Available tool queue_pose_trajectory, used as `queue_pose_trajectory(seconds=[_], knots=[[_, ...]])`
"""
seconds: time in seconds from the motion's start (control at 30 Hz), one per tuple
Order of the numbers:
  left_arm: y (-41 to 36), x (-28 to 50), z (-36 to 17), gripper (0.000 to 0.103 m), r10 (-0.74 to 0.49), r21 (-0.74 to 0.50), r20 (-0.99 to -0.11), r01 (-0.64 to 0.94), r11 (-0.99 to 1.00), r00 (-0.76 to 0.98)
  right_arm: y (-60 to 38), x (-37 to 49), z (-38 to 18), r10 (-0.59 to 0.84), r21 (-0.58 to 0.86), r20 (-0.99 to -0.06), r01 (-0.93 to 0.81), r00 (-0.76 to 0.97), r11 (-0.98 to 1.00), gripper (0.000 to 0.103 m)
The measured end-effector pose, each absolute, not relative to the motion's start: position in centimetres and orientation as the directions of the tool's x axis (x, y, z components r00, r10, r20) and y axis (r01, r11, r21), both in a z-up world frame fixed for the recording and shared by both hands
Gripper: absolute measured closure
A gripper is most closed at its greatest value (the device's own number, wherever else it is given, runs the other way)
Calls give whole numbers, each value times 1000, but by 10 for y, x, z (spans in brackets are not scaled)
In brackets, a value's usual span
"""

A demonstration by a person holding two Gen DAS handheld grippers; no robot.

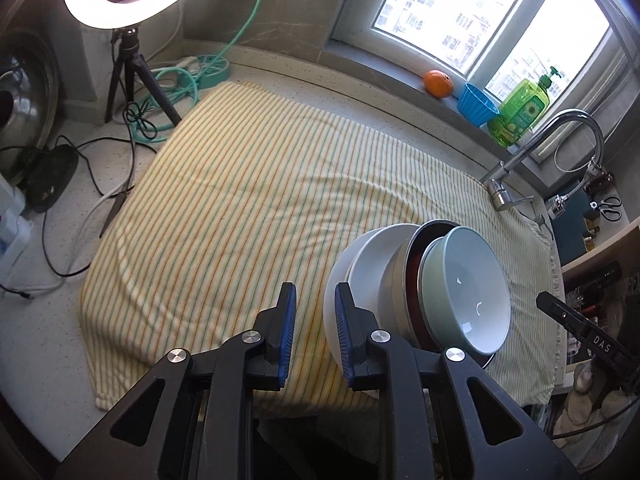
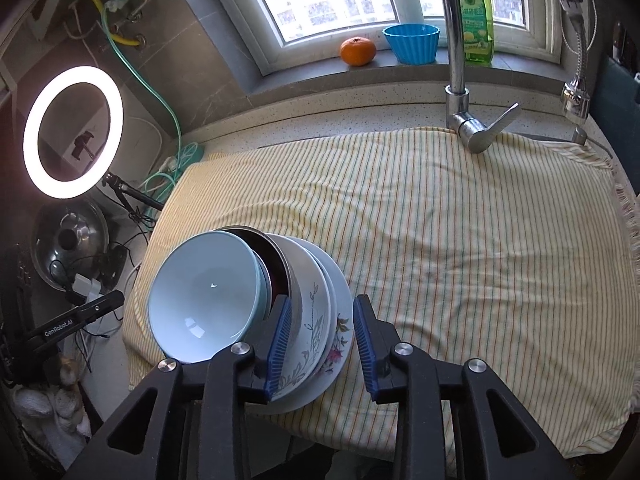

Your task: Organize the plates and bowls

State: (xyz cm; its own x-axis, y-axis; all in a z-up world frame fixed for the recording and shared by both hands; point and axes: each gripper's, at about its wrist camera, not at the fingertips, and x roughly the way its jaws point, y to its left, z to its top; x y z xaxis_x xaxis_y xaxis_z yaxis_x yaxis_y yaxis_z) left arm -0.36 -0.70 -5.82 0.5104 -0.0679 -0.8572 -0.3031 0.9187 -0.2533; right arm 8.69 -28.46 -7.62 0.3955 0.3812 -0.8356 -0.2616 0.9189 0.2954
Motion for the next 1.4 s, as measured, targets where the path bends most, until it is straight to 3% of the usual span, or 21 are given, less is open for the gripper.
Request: queue_pose_trajectory(seconds=[0.07, 0.2, 0.27, 0.4, 0.47, 0.53, 0.83, 1.4], knots=[[-15, -8, -56, 72, -41, -228, -857, -304, 925, 514, -283, 83, -73, 375, 273, -831, -287, 410, 918, 69], [-30, -14, -52, 68, -8, -188, -852, -292, 938, 524, -277, 75, -68, 354, 228, -825, -315, 440, 921, 65], [-37, -14, -49, 50, -3, -179, -847, -280, 943, 532, -274, 71, -66, 346, 213, -820, -318, 456, 924, 54], [-48, -11, -38, 47, 23, -125, -831, -226, 966, 556, -269, 63, -60, 289, 162, -809, -279, 511, 946, 50], [-52, -10, -33, 37, 34, -98, -824, -202, 975, 566, -266, 61, -58, 279, 160, -805, -261, 524, 952, 45], [-53, -11, -31, 32, 37, -89, -818, -189, 978, 575, -262, 56, -54, 257, 142, -796, -244, 548, 959, 41], [-42, -7, -31, 31, 6, -116, -821, -176, 977, 571, -252, 41, -46, 188, 102, -774, -174, 605, 979, 28], [-50, -2, -26, 31, -21, -120, -809, -130, 984, 587, -250, 42, -40, 161, 81, -764, -156, 625, 985, 27]])
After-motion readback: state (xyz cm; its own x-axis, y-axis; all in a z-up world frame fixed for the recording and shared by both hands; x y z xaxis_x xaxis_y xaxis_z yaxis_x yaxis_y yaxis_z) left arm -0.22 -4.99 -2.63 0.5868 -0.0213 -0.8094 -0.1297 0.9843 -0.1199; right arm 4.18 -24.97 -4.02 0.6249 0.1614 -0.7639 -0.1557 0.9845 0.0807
